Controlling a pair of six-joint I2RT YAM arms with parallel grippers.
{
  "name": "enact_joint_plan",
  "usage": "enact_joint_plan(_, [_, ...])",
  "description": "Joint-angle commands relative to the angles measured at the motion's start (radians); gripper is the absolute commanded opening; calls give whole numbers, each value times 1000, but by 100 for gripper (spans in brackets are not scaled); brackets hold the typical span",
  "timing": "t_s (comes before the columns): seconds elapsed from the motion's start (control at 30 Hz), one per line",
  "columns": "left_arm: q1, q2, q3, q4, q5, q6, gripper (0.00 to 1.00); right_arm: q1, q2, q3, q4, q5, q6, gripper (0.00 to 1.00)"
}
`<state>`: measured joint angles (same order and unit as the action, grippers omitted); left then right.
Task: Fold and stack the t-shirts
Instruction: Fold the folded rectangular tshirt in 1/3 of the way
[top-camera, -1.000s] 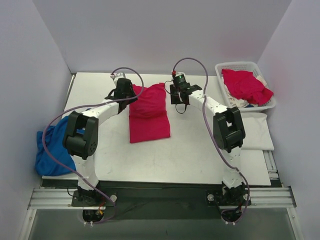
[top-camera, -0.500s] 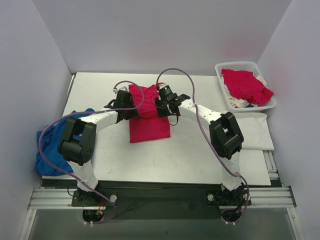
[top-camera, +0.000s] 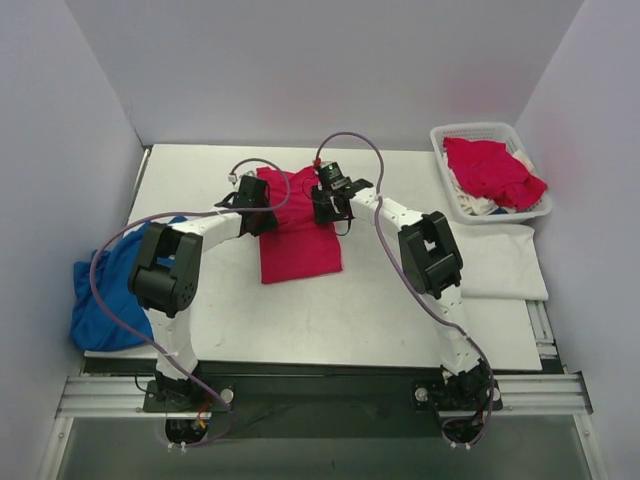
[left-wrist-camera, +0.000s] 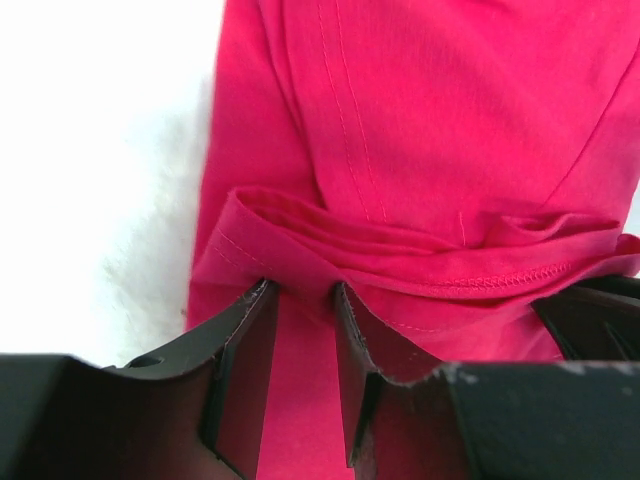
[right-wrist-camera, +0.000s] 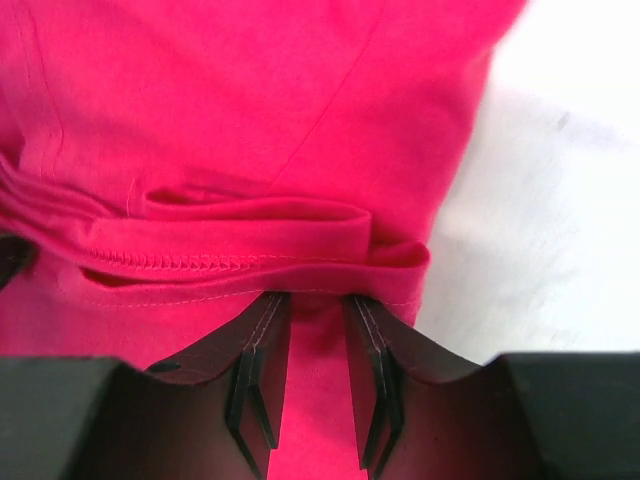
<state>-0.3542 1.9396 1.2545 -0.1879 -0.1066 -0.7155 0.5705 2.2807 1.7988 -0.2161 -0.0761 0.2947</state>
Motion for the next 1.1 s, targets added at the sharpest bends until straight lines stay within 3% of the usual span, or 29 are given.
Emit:
enact_joint_plan(0.0, [27, 10, 62, 70, -65, -12, 40, -27, 10, 92, -12, 12, 1, 29])
enact_joint_plan(0.17, [41, 39, 138, 134, -79, 1, 40, -47, 33, 152, -12, 19, -11, 30])
enact_joint_plan(0.37, [41, 195, 259, 126, -45, 10, 40, -70, 75, 188, -12, 19, -6, 29])
enact_joint_plan(0.57, [46, 222, 267, 159, -108, 33, 40, -89, 57, 166, -17, 44, -20, 29])
enact_joint_plan(0.87, [60, 18, 94, 166, -330, 38, 40, -130, -190, -102, 15, 145, -11, 31])
enact_joint_plan(1.07, [64, -163, -39, 101, -317, 24, 41, -130, -345, -327, 20, 93, -8, 38])
